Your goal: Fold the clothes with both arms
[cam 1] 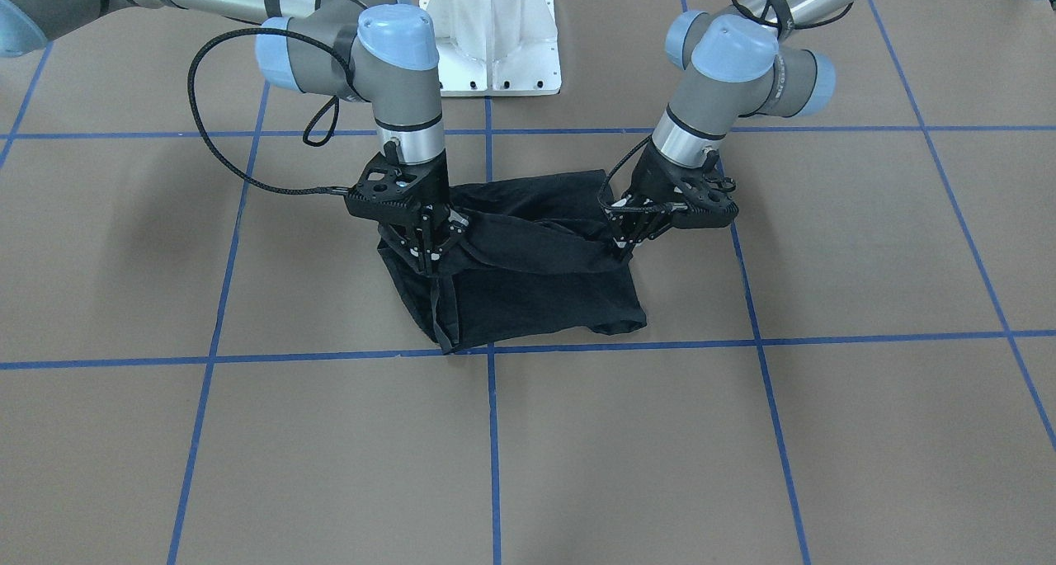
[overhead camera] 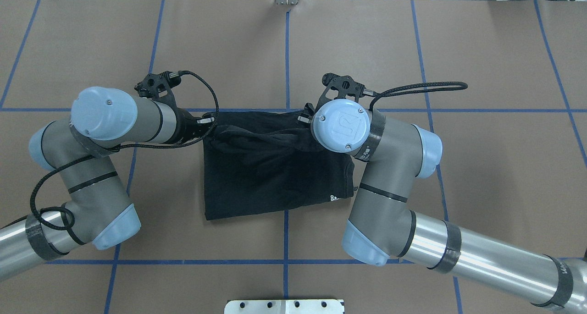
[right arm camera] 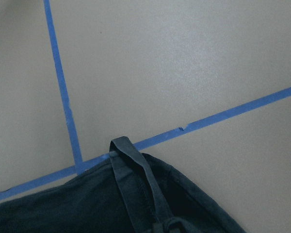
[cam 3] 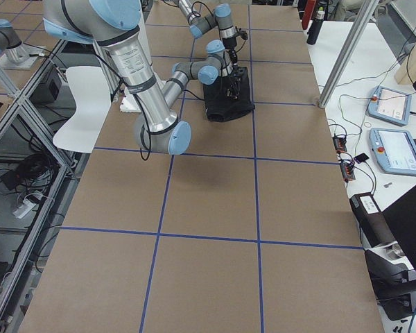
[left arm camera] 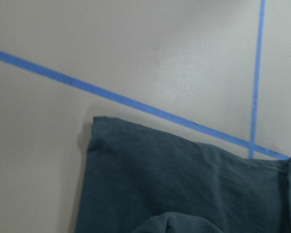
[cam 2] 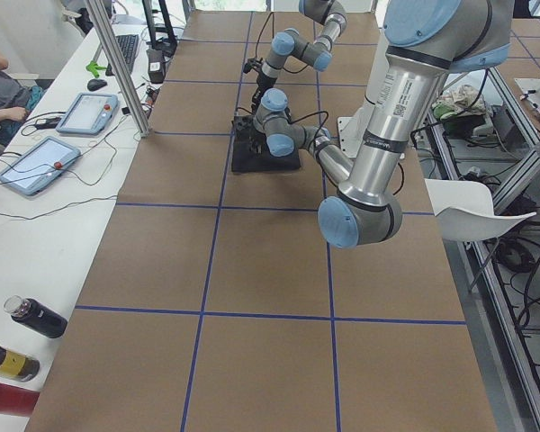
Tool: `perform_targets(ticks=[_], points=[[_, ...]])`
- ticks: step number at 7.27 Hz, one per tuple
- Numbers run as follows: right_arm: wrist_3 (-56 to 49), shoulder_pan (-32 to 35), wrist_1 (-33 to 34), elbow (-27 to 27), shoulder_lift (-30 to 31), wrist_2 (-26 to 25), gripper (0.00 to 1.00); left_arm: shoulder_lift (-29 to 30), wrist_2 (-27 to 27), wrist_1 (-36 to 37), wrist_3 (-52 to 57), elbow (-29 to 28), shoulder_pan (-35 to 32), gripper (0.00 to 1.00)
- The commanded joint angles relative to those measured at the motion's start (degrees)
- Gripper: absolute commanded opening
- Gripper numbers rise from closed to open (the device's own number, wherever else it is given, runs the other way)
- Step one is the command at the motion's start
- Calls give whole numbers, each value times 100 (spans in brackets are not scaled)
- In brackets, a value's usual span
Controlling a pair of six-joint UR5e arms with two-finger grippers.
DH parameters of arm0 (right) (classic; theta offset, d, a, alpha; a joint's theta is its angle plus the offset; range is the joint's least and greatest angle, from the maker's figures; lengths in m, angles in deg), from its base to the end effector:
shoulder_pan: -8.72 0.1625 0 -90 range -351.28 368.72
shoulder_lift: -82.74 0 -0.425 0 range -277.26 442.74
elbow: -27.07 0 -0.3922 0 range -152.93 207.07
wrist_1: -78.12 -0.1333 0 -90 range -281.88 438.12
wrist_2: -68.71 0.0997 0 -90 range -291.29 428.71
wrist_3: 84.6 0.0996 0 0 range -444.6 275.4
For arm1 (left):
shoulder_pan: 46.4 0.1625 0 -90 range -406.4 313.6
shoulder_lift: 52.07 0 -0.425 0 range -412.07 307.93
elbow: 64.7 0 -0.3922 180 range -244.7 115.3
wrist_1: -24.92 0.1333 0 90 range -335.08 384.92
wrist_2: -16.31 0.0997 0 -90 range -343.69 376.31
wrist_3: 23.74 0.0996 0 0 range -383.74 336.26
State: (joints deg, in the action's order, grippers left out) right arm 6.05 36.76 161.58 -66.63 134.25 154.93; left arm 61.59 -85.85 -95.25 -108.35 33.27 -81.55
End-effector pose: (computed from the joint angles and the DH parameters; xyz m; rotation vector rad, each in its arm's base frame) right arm -0.5482 -0.4504 0.2224 0.2644 -0.8204 0.4978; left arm 0.4565 -0.4588 0.3042 0.1939 1.0798 -0.3522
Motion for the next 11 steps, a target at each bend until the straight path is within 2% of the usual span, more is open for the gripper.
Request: perform_targets(ticks=[1, 2, 3, 4, 5, 6, 7, 8, 9, 10, 11], points=[[-82, 97, -425, 675, -202, 0, 0, 129, 64, -15, 155, -374, -26, 0], [-117, 158, -550, 782, -211, 0, 0, 173, 73, -15, 312, -401, -35, 27], [-196, 237, -560, 949, -298, 9, 92, 191, 73, -33, 349, -393, -44, 85], [-536, 394, -568, 1011, -412, 175, 100, 200, 55, -50, 340, -323, -105, 100], [-635, 709, -568, 968, -483, 994, 100, 192, -6, -68, 410, -244, -245, 100], [-697, 843, -525, 751, -536, 1542, 100, 165, -189, -77, 724, -174, -342, 100], [-698, 835, -290, 244, -511, 1608, 100, 122, -495, -77, 1110, -130, -499, 100], [-663, 722, 470, -466, -528, 1644, 100, 17, -594, -86, 1453, -112, -605, 100], [-602, 416, 799, -847, -484, 1566, 100, -89, -665, -94, 1752, -103, -641, 100], [-532, -65, 811, -843, -440, 1139, 99, -142, -753, -138, 1920, -103, -702, 100], [-531, -670, 803, -729, -423, 299, 95, -142, -762, -156, 1922, -103, -703, 100]])
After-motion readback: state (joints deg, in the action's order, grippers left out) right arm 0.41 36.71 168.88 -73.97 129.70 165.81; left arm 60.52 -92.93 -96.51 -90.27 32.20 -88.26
